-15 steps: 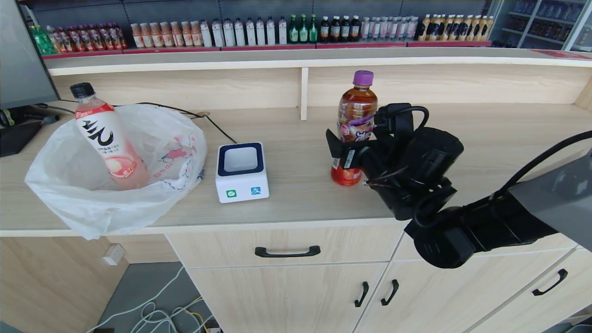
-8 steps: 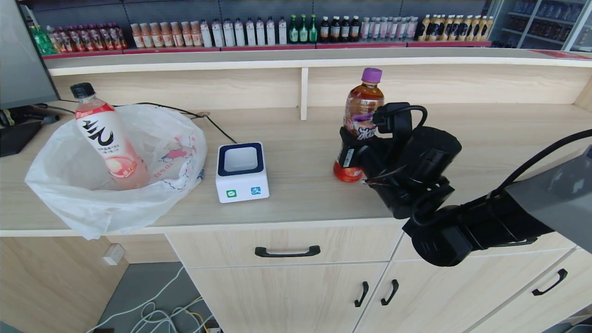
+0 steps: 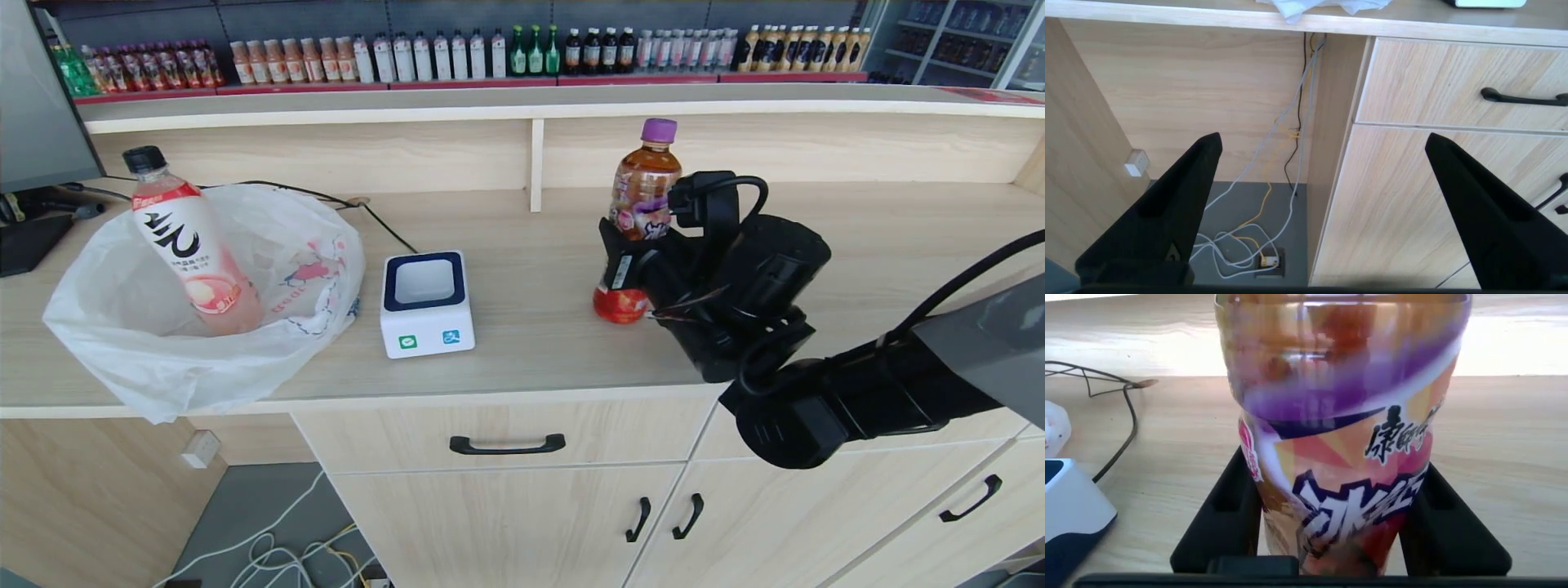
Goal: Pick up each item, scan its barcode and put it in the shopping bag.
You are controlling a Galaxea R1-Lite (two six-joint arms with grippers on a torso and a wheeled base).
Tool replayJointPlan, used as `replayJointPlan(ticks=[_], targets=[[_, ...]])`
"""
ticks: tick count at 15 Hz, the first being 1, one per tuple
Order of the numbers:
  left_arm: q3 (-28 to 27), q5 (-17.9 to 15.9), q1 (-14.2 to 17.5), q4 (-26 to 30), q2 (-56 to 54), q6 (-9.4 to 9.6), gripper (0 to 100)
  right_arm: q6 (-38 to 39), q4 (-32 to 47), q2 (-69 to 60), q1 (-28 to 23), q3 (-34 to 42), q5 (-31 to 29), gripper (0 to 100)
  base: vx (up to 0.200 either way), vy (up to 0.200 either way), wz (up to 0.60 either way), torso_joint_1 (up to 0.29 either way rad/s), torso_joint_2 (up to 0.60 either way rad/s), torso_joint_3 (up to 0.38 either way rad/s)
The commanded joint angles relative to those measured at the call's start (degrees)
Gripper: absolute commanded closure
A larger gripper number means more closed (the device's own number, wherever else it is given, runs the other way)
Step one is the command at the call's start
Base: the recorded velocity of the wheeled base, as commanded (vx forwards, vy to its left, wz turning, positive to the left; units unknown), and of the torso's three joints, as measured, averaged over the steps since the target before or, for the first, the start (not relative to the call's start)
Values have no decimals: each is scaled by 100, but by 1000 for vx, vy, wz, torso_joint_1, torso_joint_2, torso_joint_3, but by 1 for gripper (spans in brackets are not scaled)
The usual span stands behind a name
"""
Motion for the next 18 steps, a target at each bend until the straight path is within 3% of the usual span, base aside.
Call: replayJointPlan(ticks=[1, 9, 14, 18], targets=[[1, 1, 0, 0, -2, 12, 0, -20, -18, -243, 8, 66, -3, 100, 0, 0, 0, 0, 0, 0], [1, 1, 0, 0, -2, -5, 0, -362, -44, -1614, 333, 1165, -3, 100, 0, 0, 0, 0, 0, 0], [1, 1, 0, 0, -2, -5, 0, -318, -141, -2502, 702, 2474, 23, 100, 0, 0, 0, 0, 0, 0], [10, 1, 0, 0, -2, -5, 0, 7, -141, -2862, 702, 2598, 41, 100, 0, 0, 0, 0, 0, 0]])
